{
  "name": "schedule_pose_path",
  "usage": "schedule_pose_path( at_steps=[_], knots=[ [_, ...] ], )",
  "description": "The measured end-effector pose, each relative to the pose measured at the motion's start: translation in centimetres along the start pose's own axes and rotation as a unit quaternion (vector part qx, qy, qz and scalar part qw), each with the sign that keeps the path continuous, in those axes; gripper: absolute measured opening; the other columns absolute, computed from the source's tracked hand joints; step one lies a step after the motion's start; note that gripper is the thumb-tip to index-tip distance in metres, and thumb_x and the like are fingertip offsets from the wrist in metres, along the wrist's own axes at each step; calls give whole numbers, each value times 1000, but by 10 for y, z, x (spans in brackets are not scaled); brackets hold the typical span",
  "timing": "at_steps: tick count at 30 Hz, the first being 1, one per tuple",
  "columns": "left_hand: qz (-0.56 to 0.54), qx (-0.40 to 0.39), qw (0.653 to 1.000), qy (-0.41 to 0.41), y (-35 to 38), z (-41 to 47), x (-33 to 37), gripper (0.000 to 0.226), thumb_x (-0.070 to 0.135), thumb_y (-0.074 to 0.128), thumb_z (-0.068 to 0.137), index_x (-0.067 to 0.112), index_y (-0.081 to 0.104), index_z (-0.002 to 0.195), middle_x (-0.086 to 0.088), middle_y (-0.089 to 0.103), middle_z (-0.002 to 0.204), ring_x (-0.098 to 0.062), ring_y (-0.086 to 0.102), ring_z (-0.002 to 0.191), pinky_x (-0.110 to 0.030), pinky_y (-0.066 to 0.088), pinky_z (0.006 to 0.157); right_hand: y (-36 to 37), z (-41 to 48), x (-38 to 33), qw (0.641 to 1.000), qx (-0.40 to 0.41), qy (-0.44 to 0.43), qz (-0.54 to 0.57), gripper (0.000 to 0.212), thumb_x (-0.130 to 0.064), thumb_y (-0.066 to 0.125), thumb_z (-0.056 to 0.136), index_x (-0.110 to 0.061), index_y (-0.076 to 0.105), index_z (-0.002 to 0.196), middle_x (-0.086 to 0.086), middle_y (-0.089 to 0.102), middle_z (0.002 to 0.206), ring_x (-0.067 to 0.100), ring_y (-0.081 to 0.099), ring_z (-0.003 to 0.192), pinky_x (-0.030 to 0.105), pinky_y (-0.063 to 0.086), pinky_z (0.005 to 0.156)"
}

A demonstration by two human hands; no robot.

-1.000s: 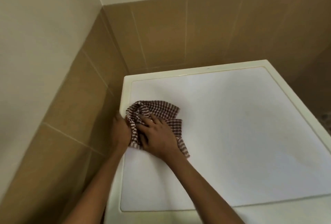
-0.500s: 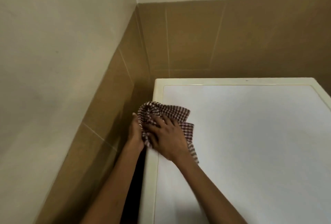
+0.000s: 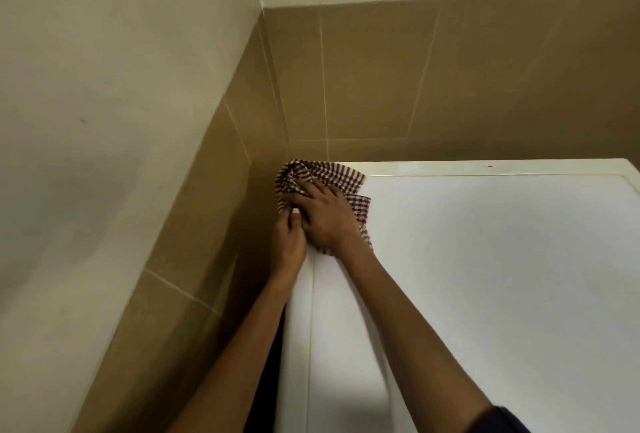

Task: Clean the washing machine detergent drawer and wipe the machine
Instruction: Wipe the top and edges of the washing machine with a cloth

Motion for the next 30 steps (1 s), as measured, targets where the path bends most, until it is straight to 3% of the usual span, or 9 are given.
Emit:
schedule_pose_path(
  at_steps=[3, 10, 14, 18, 20, 23, 25, 27, 30],
  knots=[
    [38, -12, 999, 34, 9, 14, 15, 39, 17, 33, 101, 9, 43, 138, -12, 49, 138, -27, 48, 125, -39, 39, 106, -3, 13, 19, 999, 15, 38, 11, 43, -37, 36, 97, -35, 39, 139, -4, 23, 155, 19, 17, 144, 37, 15, 114],
    [148, -85, 976, 138, 44, 22, 58, 29, 6, 43, 96, 2, 62, 119, -12, 59, 128, -23, 53, 120, -19, 37, 92, -42, -14, 141, 977, 117, 174, -25, 41, -37, 42, 93, -34, 48, 134, 3, 36, 149, 28, 43, 128, 40, 30, 106],
    [166, -108, 966, 165, 71, 2, 55, 30, 7, 46, 96, 6, 61, 122, -7, 58, 130, -19, 50, 124, -11, 29, 98, -84, -108, 244, 919, 191, 343, -42, 52, -40, 34, 84, -29, 51, 132, 12, 40, 145, 34, 41, 128, 46, 30, 105],
    [153, -89, 968, 176, 82, -14, 59, 31, 7, 46, 95, 7, 59, 124, -7, 57, 131, -19, 48, 126, -12, 27, 101, -86, -158, 249, 861, 171, 474, -73, 51, -35, 32, 89, -23, 46, 137, 14, 34, 149, 37, 34, 132, 47, 26, 106],
    [141, -79, 970, 183, 87, -22, 66, 31, 6, 46, 95, 7, 58, 124, -7, 57, 131, -19, 49, 125, -9, 27, 96, -72, -145, 209, 899, 135, 413, -56, 54, -36, 27, 86, -22, 48, 134, 16, 40, 145, 40, 41, 124, 46, 29, 103],
    [140, -55, 971, 186, 95, -33, 73, 31, 7, 46, 95, 7, 59, 123, -9, 57, 130, -23, 50, 123, -18, 33, 98, -53, -112, 113, 982, 100, 162, 3, 59, -46, 33, 80, -20, 59, 126, 14, 57, 128, 37, 57, 106, 44, 42, 93],
    [164, -28, 972, 164, 102, -37, 73, 32, 10, 46, 95, 9, 58, 124, -9, 53, 133, -23, 49, 123, -22, 34, 99, -39, -106, 73, 999, 11, 49, 13, 62, -48, 52, 82, -16, 50, 135, 10, 47, 141, 30, 43, 130, 42, 29, 109],
    [211, -9, 965, 152, 112, -42, 72, 34, 16, 45, 96, 7, 55, 128, -11, 46, 140, -24, 44, 128, -28, 34, 106, -35, -105, 82, 999, -40, 24, -3, 68, -43, 57, 85, -15, 37, 143, 4, 31, 152, 19, 20, 143, 35, 10, 116],
    [287, -84, 940, 165, 157, -55, 75, 47, 27, 34, 101, 9, 33, 144, -11, 22, 154, -25, 22, 142, -34, 21, 115, -47, -108, 134, 999, -38, 36, -9, 69, -40, 55, 86, -16, 32, 146, 1, 26, 154, 15, 17, 144, 30, 9, 114]
  ],
)
Point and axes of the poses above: each hand's wrist, its own z-axis towards the middle knuckle, its own y-axis out of the palm, x = y × z, the point moved 9 cm from there along z, towards the middle knuckle
